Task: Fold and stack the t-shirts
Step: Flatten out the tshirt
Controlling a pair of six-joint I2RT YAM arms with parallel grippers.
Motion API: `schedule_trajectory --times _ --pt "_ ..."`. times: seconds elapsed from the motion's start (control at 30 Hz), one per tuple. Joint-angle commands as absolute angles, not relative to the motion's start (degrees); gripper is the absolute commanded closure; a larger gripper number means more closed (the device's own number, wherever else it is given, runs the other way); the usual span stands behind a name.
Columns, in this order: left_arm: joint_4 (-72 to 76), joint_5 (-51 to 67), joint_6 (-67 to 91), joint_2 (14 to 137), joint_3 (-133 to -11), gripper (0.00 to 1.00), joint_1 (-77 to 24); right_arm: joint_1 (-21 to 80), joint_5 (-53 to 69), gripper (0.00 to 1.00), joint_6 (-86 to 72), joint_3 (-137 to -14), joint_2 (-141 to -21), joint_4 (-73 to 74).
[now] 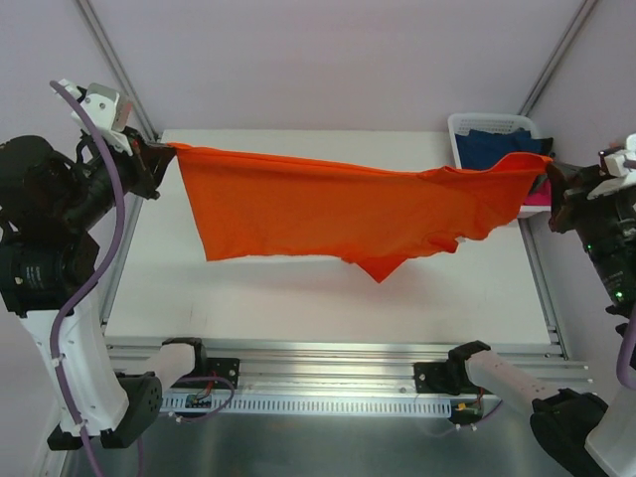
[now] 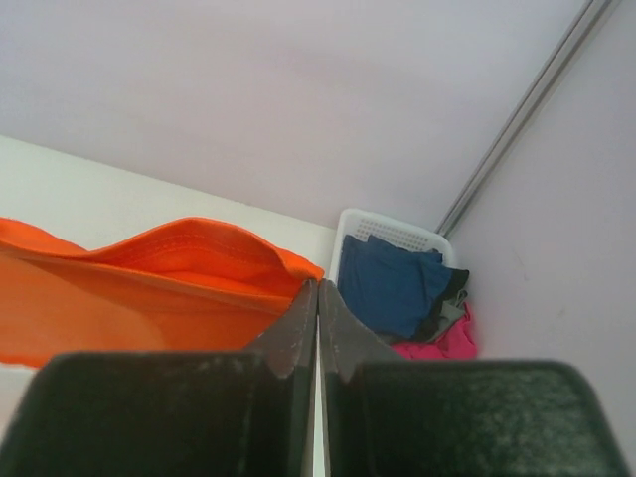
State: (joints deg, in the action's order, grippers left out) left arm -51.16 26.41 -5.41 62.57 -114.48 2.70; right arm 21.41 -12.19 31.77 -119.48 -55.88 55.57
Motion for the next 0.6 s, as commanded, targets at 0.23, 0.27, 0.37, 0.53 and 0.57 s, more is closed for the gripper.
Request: schedule_trajectory --times 0.23,0.27,0.37,0.53,0.57 --pt "-50.98 22.85 -9.49 68.53 -114.78 1.0 4.31 18.28 -9.4 0.99 29.88 -117.52 -58.52 50.28" --pt "-50.63 22.76 -9.58 69.77 -115.57 1.0 4.39 18.28 -9.32 0.99 30.14 -117.25 -59.23 49.14" --pt "-49.05 22.85 -10.37 75.47 -118.72 1.0 4.22 18.28 -9.93 1.0 31.9 -114.71 -61.95 46.07" --pt "-48.43 21.62 -10.63 85.58 -130.13 1.0 4.22 18.28 -11.42 1.0 33.92 -116.27 -67.58 41.22" --pt "-48.43 21.8 -10.63 86.74 -131.73 1.0 4.22 18.28 -11.43 1.0 34.1 -117.85 -68.28 41.05"
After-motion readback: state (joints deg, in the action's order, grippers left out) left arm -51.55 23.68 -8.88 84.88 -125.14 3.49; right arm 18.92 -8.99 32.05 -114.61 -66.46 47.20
